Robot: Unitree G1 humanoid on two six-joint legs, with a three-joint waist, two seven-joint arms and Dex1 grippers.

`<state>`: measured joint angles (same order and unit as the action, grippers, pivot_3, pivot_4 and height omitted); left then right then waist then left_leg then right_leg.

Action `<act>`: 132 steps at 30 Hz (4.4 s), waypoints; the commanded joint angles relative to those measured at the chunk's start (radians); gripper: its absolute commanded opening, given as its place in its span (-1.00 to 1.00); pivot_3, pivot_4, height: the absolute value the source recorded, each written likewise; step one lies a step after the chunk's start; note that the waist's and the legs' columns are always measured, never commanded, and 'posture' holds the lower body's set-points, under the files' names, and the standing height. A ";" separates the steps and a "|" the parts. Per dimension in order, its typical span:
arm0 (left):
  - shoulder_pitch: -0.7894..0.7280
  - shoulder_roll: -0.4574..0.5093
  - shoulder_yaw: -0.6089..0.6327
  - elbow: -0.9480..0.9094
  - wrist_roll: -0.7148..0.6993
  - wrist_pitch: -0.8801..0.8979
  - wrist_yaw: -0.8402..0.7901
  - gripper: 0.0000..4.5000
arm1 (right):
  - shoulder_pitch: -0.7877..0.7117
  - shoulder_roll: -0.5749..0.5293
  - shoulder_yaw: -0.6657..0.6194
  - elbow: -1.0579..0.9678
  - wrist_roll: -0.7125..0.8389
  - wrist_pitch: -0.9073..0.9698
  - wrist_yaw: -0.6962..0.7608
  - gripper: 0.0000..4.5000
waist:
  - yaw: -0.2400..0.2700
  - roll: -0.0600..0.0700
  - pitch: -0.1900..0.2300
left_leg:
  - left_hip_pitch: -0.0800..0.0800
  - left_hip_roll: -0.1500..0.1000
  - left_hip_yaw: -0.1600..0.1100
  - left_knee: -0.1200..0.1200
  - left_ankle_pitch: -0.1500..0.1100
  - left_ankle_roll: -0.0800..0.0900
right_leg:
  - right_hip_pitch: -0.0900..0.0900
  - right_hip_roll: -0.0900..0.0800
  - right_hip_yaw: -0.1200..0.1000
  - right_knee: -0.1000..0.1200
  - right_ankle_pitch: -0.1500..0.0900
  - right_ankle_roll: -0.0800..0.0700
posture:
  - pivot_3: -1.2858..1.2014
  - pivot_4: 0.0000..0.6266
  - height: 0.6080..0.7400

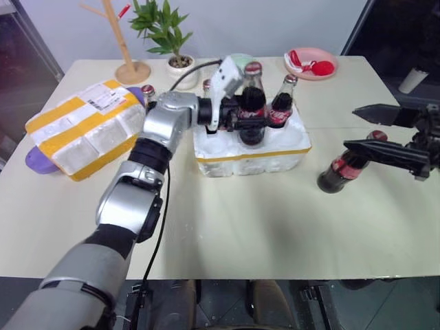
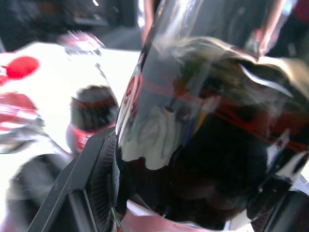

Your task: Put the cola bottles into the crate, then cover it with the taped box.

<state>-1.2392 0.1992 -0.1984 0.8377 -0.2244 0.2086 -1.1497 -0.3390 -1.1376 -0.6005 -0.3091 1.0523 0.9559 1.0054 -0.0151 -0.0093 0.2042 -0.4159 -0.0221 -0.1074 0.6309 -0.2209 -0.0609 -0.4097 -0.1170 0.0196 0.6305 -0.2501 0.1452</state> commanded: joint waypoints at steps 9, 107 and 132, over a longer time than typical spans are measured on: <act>0.025 0.037 0.022 -0.121 0.039 0.005 -0.058 0.96 | -0.038 0.016 0.028 0.008 -0.012 -0.057 -0.007 1.00 | 0.000 0.000 0.000 | 0.000 0.000 0.000 0.000 0.000 0.000 | 0.000 0.000 0.000 0.000 0.000 0.000 | 0.03 -0.52 0.98; 0.297 0.283 0.085 -0.494 -0.091 0.295 0.021 0.98 | -0.040 0.018 0.083 0.037 -0.144 -0.128 -0.028 1.00 | 0.002 0.000 0.000 | 0.002 0.001 -0.002 0.001 0.001 -0.001 | 0.002 0.001 0.000 0.002 0.000 0.000 | 0.03 -0.52 0.98; 0.352 0.372 0.062 -0.932 -0.386 0.528 -0.111 0.98 | 0.562 0.535 -0.125 -0.298 -0.424 -0.217 -0.418 1.00 | -0.004 -0.002 -0.003 | 0.010 0.001 0.000 0.000 0.000 0.000 | 0.012 0.001 0.001 -0.001 -0.001 -0.003 | 0.03 -0.52 0.98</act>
<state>-0.8713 0.5727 -0.1384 -0.0870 -0.6302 0.7713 -1.2709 0.2520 -0.6109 -0.7700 -0.6303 0.6819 0.8092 0.6337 -0.0191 -0.0115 0.2008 -0.4066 -0.0205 -0.1078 0.6308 -0.2207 -0.0612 -0.3994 -0.1155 0.0211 0.6301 -0.2506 0.1434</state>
